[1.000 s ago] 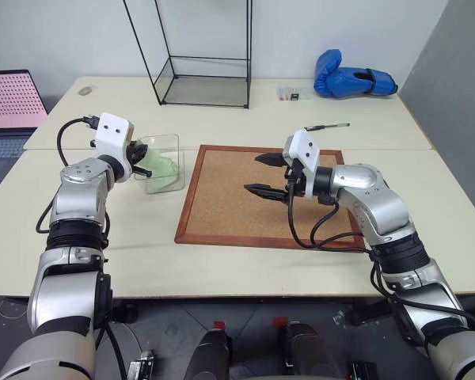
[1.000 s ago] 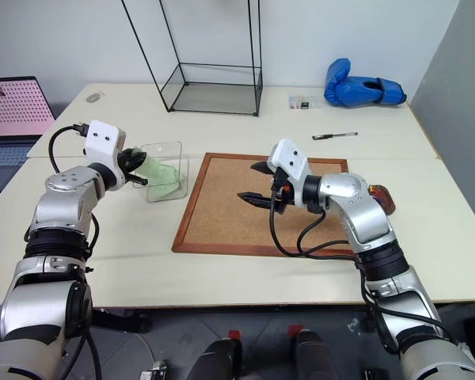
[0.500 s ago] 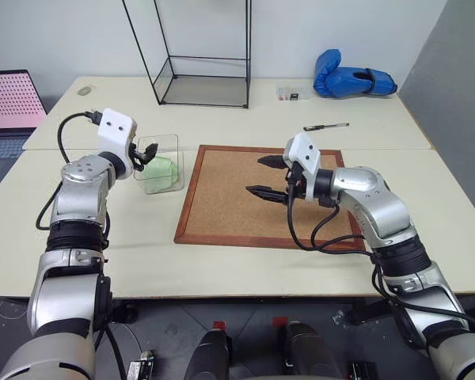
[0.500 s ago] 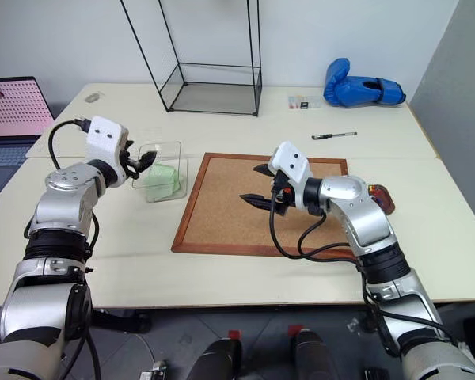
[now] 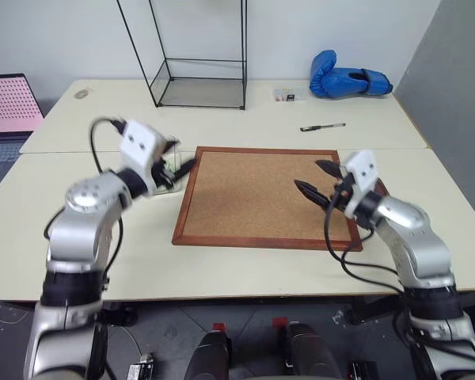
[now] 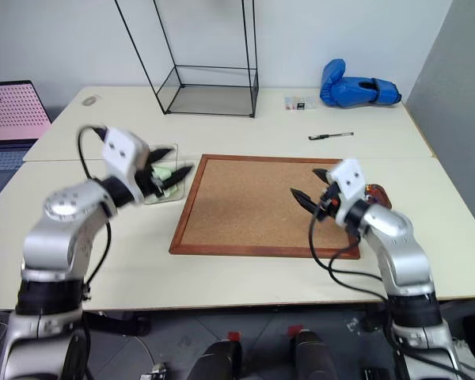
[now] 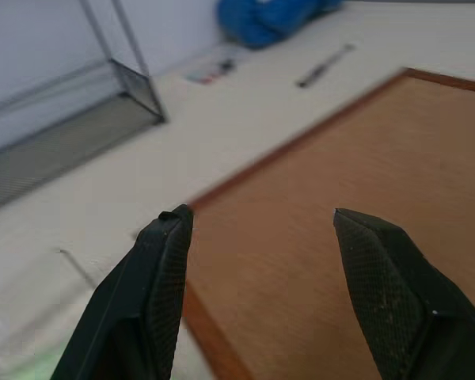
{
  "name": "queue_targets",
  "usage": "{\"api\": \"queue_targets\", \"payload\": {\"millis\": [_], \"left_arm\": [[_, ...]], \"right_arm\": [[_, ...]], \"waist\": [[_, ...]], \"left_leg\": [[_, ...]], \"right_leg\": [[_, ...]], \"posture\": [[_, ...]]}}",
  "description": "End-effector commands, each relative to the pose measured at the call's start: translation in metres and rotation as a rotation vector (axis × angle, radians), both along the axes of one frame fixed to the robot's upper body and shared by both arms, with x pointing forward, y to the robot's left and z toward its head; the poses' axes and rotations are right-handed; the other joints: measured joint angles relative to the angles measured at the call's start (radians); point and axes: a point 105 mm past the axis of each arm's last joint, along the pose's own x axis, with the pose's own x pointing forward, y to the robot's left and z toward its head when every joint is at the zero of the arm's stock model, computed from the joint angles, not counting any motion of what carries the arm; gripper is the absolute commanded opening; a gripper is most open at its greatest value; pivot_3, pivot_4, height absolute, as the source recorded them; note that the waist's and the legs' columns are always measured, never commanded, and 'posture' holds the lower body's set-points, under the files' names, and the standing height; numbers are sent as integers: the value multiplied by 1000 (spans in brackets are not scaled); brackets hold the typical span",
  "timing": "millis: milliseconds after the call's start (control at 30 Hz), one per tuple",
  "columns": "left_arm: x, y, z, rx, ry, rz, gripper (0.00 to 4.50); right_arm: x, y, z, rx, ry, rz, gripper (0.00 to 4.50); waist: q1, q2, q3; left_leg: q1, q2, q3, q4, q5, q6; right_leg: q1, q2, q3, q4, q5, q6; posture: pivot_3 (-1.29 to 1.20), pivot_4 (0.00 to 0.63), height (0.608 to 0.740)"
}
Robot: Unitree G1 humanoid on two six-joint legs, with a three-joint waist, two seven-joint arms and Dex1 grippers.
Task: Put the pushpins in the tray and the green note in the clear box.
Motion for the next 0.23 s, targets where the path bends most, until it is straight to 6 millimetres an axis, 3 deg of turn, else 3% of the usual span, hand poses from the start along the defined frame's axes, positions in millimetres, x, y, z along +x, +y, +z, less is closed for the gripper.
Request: {"api": "queue_targets", "payload": {"millis": [33, 233], "left_arm": [[-19, -12, 11, -49, -35, -74, 2984], [-26, -11, 8, -88, -7, -88, 2984]], "right_arm": [[-14, 0, 15, 24, -70, 25, 3739], [-10, -6, 16, 14, -72, 7, 3739]], "waist": [[0, 0, 0], [2, 0, 0]], "left_leg": [[0, 0, 0, 0, 0, 0], [3, 0, 0, 2, 0, 0]], "right_leg": [[0, 0, 0, 0, 0, 0], [4, 0, 0, 0, -2, -3]], "posture": [[0, 150, 740], [0, 150, 740]]}}
